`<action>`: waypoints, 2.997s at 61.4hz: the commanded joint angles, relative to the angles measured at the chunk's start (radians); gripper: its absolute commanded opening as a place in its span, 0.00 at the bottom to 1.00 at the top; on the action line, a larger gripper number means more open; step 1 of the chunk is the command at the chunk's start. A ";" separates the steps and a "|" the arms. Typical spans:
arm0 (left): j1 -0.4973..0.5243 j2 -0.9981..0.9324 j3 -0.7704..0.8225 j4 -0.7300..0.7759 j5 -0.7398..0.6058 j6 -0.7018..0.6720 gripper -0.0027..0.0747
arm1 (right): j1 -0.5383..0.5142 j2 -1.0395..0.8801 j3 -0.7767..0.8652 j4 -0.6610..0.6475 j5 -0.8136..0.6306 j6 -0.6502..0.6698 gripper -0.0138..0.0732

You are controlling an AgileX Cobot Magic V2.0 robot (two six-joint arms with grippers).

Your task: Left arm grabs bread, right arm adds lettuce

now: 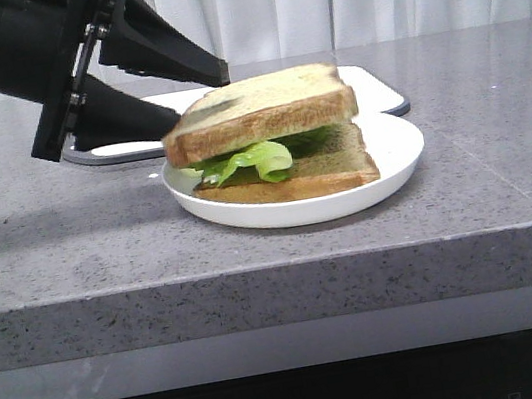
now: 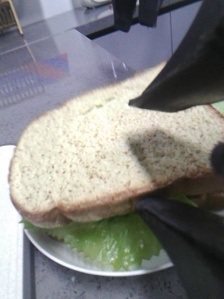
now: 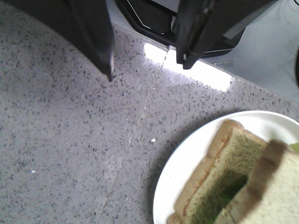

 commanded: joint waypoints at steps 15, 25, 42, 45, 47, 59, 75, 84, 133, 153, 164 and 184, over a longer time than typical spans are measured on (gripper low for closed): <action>0.079 -0.216 -0.029 0.188 0.023 -0.073 0.63 | -0.004 -0.126 -0.079 -0.048 0.083 0.020 0.55; 0.118 -0.365 -0.029 0.454 -0.008 -0.236 0.63 | -0.004 -0.203 -0.091 -0.115 0.131 0.098 0.55; 0.133 -0.669 -0.027 1.091 -0.008 -0.703 0.63 | -0.004 -0.300 -0.087 -0.267 0.211 0.293 0.49; 0.133 -0.722 -0.018 1.208 -0.003 -0.798 0.63 | -0.004 -0.321 -0.081 -0.267 0.211 0.305 0.49; 0.133 -0.749 -0.004 1.258 -0.003 -0.848 0.63 | -0.004 -0.332 -0.075 -0.267 0.211 0.309 0.49; 0.133 -0.921 0.119 1.392 -0.013 -0.967 0.63 | -0.004 -0.412 -0.006 -0.279 0.147 0.312 0.49; 0.133 -1.087 0.251 1.385 -0.076 -0.967 0.61 | -0.004 -0.486 0.054 -0.280 0.083 0.313 0.49; 0.133 -1.121 0.289 1.383 -0.132 -0.969 0.41 | -0.004 -0.505 0.070 -0.280 0.039 0.313 0.36; 0.133 -1.119 0.296 1.340 -0.229 -0.971 0.01 | -0.004 -0.504 0.092 -0.282 0.020 0.313 0.02; 0.150 -1.202 0.381 1.368 -0.295 -0.971 0.01 | -0.004 -0.504 0.092 -0.282 0.025 0.313 0.02; 0.204 -1.368 0.643 1.353 -0.562 -0.971 0.01 | -0.004 -0.504 0.092 -0.282 0.025 0.313 0.02; 0.281 -1.655 1.027 1.313 -0.959 -0.971 0.01 | -0.004 -0.504 0.092 -0.282 0.025 0.313 0.02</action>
